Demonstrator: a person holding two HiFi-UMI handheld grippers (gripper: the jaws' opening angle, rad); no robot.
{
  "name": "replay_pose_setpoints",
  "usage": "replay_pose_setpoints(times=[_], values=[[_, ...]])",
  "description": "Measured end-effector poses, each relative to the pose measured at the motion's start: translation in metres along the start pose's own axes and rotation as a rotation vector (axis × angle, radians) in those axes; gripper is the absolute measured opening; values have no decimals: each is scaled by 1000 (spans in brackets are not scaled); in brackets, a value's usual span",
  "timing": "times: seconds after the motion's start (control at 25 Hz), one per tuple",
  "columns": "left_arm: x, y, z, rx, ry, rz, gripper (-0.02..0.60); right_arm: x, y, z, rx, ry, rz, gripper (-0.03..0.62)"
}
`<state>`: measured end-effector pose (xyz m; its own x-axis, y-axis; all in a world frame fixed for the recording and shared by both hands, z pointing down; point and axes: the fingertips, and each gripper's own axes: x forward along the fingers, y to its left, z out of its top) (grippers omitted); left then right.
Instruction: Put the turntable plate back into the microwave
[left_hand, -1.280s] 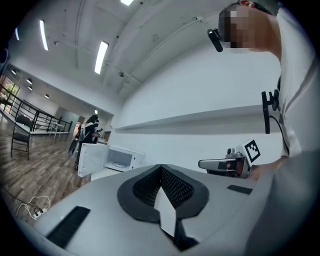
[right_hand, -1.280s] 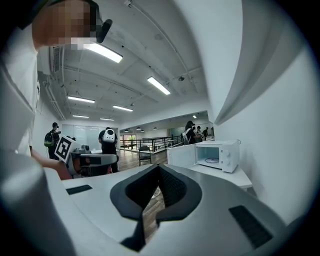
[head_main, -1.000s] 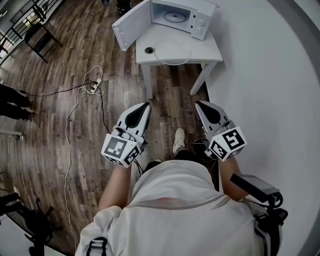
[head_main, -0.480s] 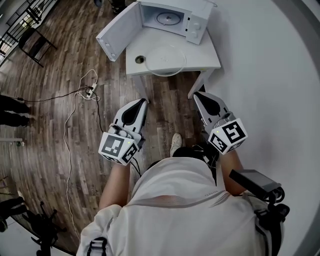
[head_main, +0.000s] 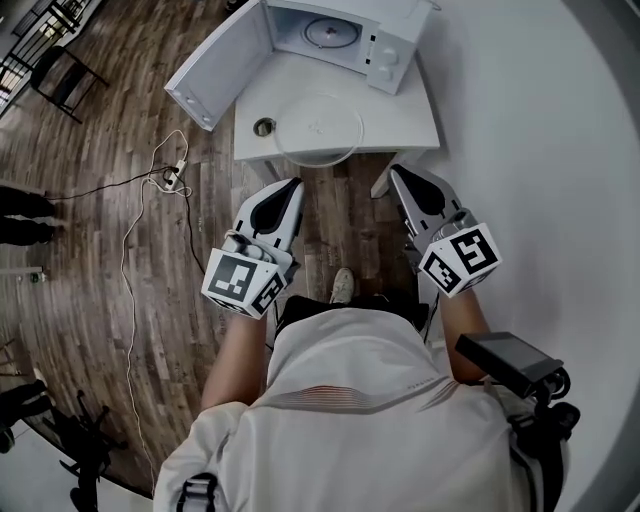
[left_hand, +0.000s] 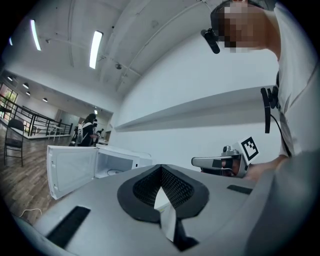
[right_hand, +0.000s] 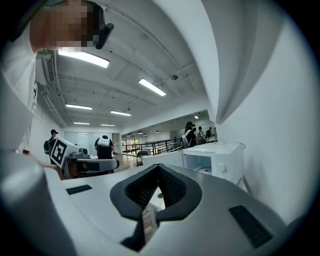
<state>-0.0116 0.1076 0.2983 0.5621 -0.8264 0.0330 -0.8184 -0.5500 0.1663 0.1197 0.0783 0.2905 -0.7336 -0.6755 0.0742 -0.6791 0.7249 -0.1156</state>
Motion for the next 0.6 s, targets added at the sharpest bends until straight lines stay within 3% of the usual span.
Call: replay_pose_setpoints(times=[0.32,0.6], values=[[12,37,-4,-24,19,35,9,34,-12,-20,43,52,21,5],[26,85,0,-64,18,-18,9,76,-15,-14,29,58,-22,5]])
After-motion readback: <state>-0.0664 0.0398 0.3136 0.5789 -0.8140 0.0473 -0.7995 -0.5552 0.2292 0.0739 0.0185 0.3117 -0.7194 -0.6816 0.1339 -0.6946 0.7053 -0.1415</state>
